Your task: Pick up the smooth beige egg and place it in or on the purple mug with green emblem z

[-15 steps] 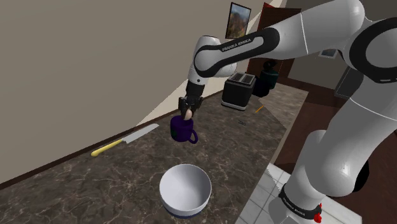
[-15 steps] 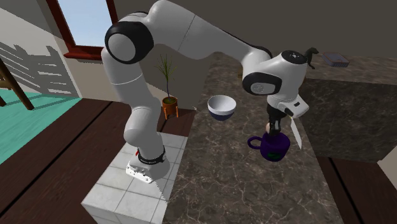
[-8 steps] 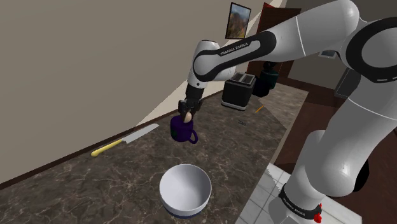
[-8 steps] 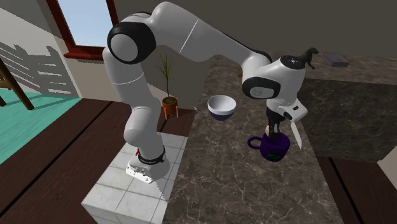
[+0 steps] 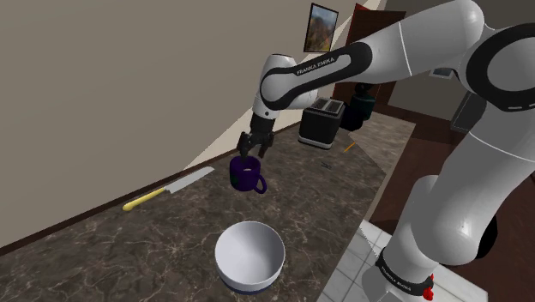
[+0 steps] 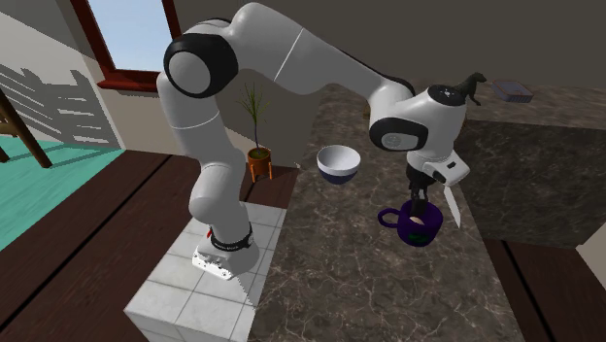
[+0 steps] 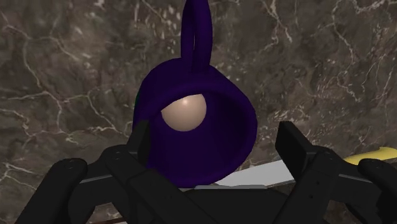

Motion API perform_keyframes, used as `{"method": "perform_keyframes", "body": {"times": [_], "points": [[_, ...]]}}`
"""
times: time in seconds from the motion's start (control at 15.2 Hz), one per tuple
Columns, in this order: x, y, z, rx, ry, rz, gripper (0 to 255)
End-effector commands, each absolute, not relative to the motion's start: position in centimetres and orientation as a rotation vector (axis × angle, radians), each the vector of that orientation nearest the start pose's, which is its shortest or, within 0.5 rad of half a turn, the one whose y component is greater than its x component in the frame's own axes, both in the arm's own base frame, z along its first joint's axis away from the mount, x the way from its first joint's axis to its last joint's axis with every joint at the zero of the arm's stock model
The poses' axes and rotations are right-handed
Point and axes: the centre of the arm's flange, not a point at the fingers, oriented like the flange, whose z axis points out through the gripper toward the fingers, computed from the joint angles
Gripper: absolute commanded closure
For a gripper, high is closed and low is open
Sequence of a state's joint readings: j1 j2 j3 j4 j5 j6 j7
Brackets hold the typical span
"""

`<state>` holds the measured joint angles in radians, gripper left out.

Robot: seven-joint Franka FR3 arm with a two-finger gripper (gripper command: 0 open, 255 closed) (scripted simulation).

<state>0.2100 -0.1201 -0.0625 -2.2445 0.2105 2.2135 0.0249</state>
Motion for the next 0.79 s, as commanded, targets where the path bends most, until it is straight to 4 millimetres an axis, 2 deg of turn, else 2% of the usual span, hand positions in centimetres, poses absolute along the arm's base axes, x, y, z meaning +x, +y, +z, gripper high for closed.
{"method": "perform_keyframes", "body": {"times": [0.0, 0.2, 0.73], "points": [[50.4, 7.9, 44.0, -2.951, -0.005, -0.107, 0], [50.2, 7.2, 47.6, -2.951, -0.005, -0.107, 0], [50.2, 7.2, 47.6, -2.951, -0.005, -0.107, 0]]}}
